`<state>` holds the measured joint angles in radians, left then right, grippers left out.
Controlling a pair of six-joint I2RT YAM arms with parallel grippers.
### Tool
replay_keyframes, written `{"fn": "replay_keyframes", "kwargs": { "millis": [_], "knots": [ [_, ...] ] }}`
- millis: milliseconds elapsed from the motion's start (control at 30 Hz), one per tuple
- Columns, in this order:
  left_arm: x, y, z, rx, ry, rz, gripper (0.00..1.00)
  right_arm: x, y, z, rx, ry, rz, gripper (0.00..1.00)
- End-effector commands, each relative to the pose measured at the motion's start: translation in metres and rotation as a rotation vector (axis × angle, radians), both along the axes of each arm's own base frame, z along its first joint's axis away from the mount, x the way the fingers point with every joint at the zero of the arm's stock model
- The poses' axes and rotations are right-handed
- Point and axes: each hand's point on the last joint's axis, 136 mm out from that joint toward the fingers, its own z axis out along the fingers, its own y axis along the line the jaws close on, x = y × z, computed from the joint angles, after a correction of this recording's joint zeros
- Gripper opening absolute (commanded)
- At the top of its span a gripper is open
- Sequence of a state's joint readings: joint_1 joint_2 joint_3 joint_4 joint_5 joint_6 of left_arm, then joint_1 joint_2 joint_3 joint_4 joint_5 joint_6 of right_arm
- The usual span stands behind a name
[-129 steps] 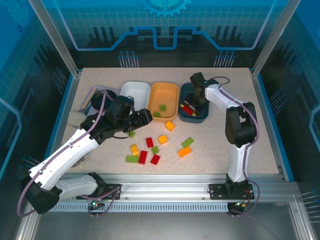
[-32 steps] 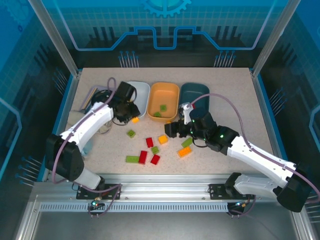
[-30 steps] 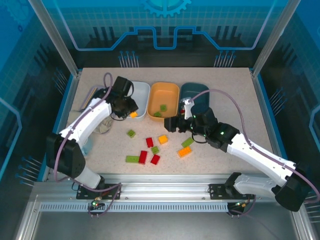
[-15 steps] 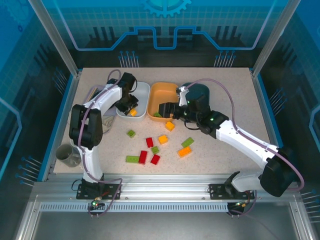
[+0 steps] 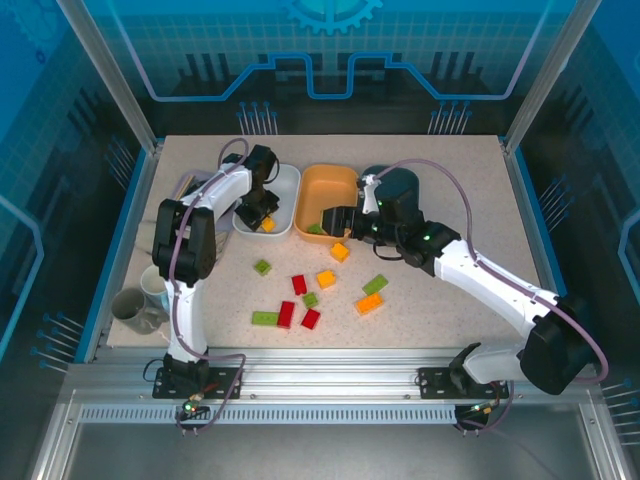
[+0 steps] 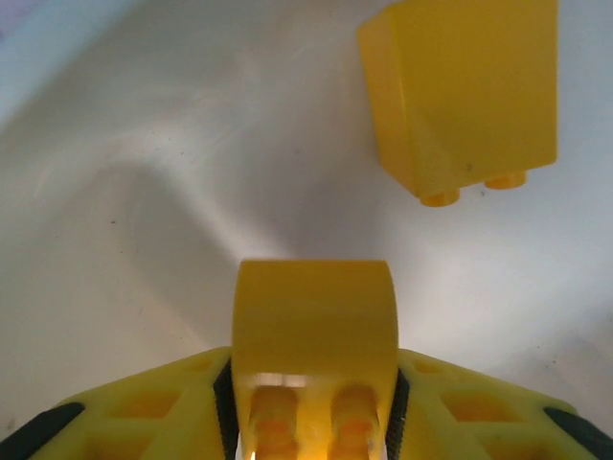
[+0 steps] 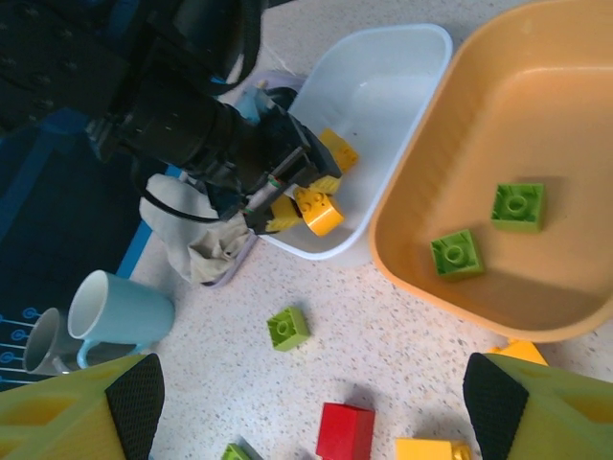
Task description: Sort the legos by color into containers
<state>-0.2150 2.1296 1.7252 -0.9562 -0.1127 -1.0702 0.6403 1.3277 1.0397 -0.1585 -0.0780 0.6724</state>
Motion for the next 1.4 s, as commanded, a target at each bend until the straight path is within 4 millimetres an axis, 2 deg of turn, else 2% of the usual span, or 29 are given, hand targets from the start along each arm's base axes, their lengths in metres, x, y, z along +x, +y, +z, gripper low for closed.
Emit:
{"fn": "replay_keyframes", "kwargs": {
  "millis": [0,100,233,367,433,567,667,800,933,1033,1200,1367],
  "knots": [
    [-0.007,0.007,0.0,0.015,0.033,0.031,0.49,0.001,-0.018,-0.003,-0.069,0.028,-0.046,0.85],
    [-0.004,0.006,0.01,0.008,0.007,0.023,0.56,-0.002,-0.031,-0.014,-0.144,0.078,-0.083,0.84],
    [0.007,0.0,0.041,-0.011,-0.085,-0.003,0.62,-0.012,-0.055,-0.029,-0.241,0.163,-0.167,0.84],
    [0.02,-0.017,0.087,-0.051,-0.237,-0.068,0.67,-0.028,-0.086,-0.049,-0.319,0.28,-0.301,0.8],
    [0.024,-0.033,0.118,-0.068,-0.34,-0.146,0.7,-0.04,-0.103,-0.067,-0.369,0.382,-0.386,0.78],
    [0.012,-0.078,0.172,-0.134,-0.521,-0.38,0.73,-0.06,-0.114,-0.104,-0.408,0.556,-0.473,0.77],
    [-0.021,-0.107,0.191,-0.163,-0.597,-0.563,0.73,-0.065,-0.115,-0.127,-0.398,0.64,-0.535,0.75],
    [-0.083,-0.119,0.185,-0.225,-0.635,-0.678,0.75,-0.066,-0.115,-0.155,-0.373,0.769,-0.623,0.73],
    [-0.139,-0.11,0.169,-0.298,-0.645,-0.686,0.78,-0.063,-0.11,-0.172,-0.355,0.824,-0.669,0.71],
    [-0.171,-0.101,0.154,-0.317,-0.615,-0.677,0.78,-0.059,-0.107,-0.182,-0.347,0.845,-0.689,0.7],
    [-0.2,-0.087,0.148,-0.321,-0.606,-0.66,0.78,-0.059,-0.106,-0.196,-0.34,0.886,-0.72,0.69],
    [-0.209,-0.081,0.151,-0.323,-0.626,-0.656,0.78,-0.057,-0.112,-0.207,-0.323,0.914,-0.748,0.65]
  ]
}}
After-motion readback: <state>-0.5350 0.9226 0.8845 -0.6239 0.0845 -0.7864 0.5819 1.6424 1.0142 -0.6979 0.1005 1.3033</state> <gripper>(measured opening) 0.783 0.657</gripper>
